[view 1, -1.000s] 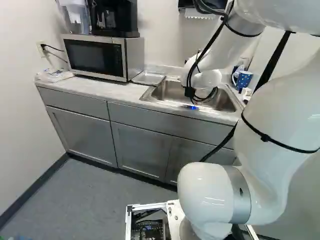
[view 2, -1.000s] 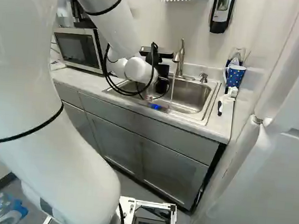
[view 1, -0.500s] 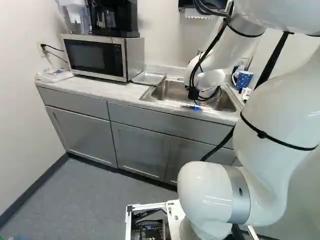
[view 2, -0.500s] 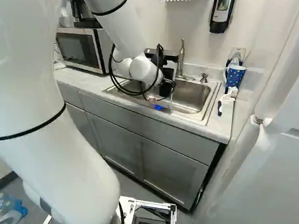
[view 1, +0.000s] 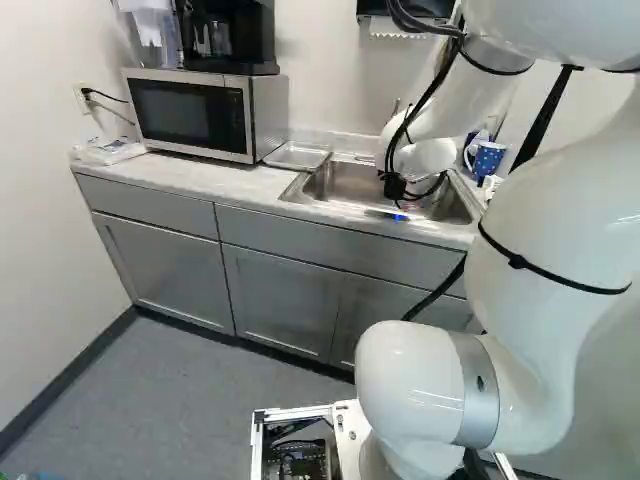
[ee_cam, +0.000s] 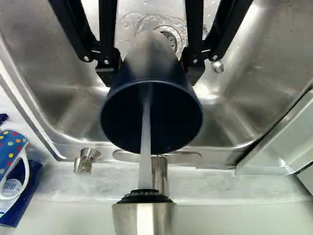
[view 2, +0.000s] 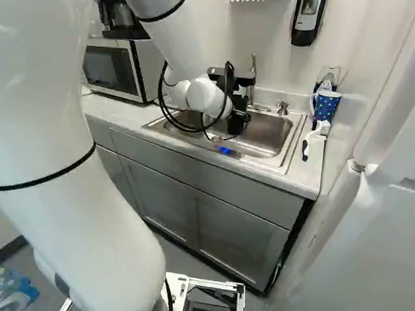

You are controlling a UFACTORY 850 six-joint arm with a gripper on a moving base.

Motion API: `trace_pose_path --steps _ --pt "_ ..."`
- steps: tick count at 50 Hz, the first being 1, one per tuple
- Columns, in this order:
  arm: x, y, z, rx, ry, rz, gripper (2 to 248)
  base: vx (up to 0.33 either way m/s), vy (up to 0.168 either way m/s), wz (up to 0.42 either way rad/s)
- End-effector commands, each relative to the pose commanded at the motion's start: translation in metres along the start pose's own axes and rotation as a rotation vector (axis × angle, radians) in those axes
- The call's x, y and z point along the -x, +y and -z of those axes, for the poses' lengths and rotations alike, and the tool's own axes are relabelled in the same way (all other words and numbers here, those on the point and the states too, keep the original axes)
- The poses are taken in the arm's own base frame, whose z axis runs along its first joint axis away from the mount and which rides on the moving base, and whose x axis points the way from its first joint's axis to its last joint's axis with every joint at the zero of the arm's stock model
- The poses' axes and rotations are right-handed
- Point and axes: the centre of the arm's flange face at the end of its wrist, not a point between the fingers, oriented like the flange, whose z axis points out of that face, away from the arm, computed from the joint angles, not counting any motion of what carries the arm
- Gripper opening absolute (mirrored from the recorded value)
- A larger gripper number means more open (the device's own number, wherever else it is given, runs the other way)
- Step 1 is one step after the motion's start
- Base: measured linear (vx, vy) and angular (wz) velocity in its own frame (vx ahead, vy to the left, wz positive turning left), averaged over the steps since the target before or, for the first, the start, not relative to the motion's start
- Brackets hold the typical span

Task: Rinse the cup and place it in the tray

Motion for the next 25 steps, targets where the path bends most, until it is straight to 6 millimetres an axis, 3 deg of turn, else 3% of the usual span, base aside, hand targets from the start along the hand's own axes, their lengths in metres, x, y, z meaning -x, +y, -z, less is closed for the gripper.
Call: trace_pose_path --steps 25 --pt "-0.0047 0.0034 -0.0082 0.006 0.001 -0.003 125 0.000 0.000 0.000"
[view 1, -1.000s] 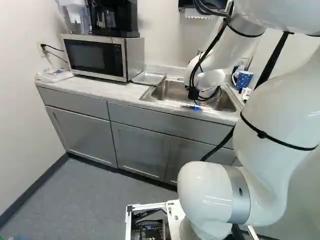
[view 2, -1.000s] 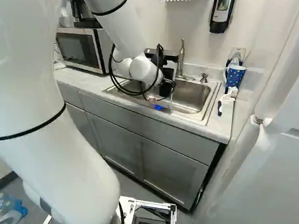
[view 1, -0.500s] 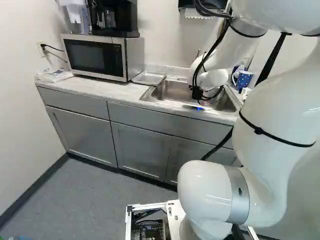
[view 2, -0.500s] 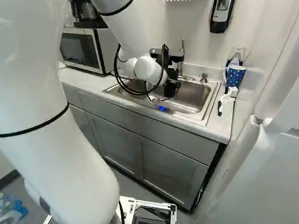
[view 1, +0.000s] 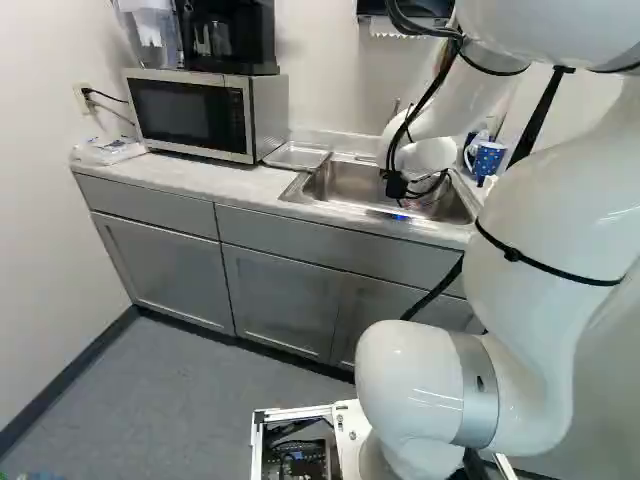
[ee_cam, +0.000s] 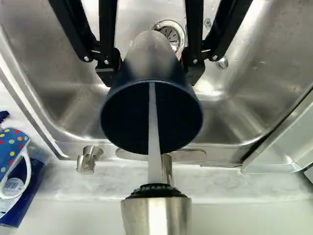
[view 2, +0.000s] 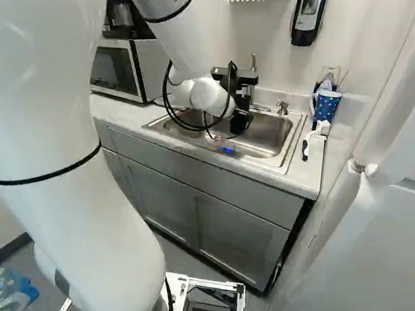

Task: Rinse the cup and place it in the tray

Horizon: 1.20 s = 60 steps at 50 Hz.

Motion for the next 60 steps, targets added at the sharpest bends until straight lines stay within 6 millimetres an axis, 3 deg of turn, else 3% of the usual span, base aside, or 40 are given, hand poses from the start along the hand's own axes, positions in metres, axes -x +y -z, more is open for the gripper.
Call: trace_pose_path --steps 60 --pt "0.0000 0.0000 0.0000 0.000 0.000 0.000 125 0.000 0.000 0.000"
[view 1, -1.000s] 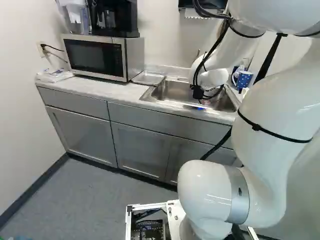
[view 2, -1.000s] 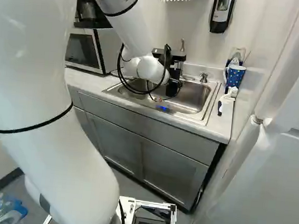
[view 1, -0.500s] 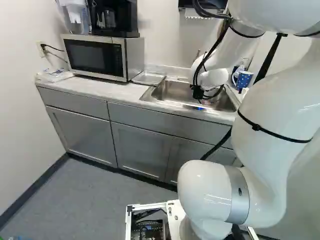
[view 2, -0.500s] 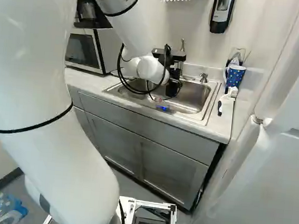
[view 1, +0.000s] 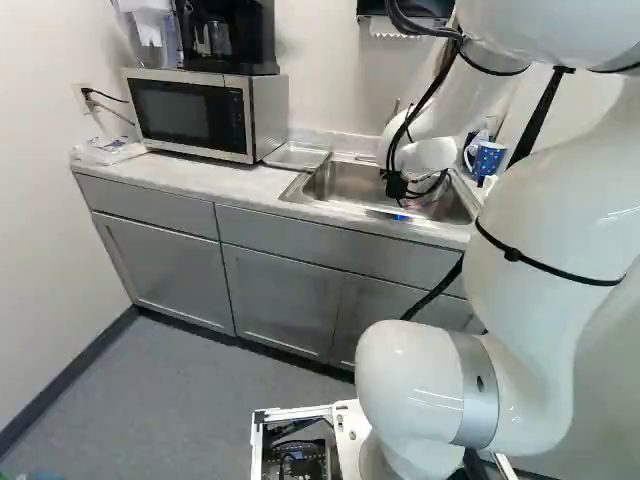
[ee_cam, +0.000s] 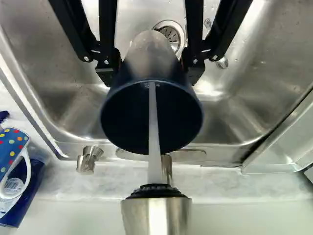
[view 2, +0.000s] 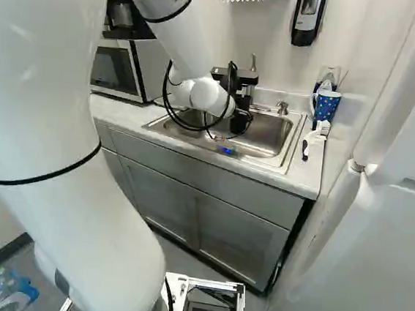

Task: Rinse the cup and place it in the tray

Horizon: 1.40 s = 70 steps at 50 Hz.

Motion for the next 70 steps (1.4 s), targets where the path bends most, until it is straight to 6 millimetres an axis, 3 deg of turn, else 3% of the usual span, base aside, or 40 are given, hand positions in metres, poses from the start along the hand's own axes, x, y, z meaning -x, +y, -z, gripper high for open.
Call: trace_pose_path --steps 70 --pt "0.0000 0.0000 0.0000 0.000 0.000 0.000 125 0.000 0.000 0.000"
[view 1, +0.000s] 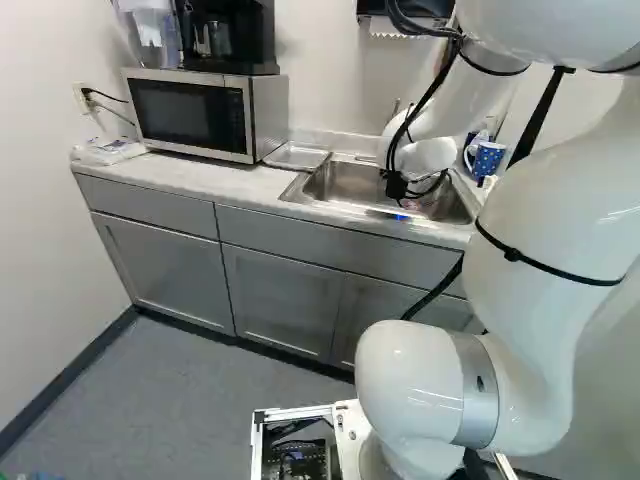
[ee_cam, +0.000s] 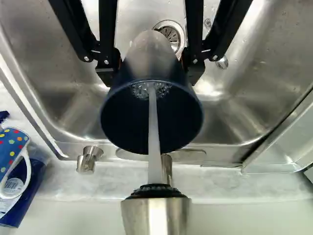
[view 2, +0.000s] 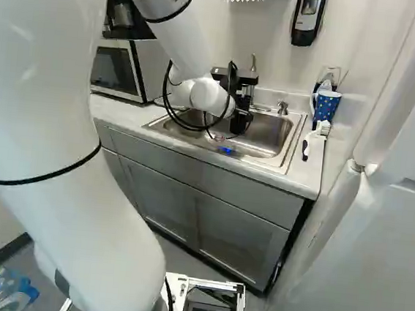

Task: Rinse the cup and place it in the tray

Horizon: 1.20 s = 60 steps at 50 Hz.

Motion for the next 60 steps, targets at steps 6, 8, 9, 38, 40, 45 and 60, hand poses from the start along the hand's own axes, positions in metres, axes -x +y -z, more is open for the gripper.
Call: trace_pose_path --steps 6,8,9,38,40,45,60 --pt "0.0000 0.0000 0.0000 0.000 0.000 0.000 125 0.000 0.000 0.000" --pt "0.0000 0.0000 0.0000 0.000 0.000 0.000 125 0.000 0.000 0.000" --pt "0.0000 0.0000 0.0000 0.000 0.000 0.000 125 0.000 0.000 0.000" --pt "0.0000 0.0000 0.0000 0.000 0.000 0.000 125 0.000 0.000 0.000" --pt "0.0000 0.0000 0.0000 0.000 0.000 0.000 125 0.000 0.000 0.000" --pt "0.0000 0.0000 0.0000 0.000 0.000 0.000 125 0.000 0.000 0.000" --pt "0.0000 0.0000 0.0000 0.000 0.000 0.000 125 0.000 0.000 0.000"
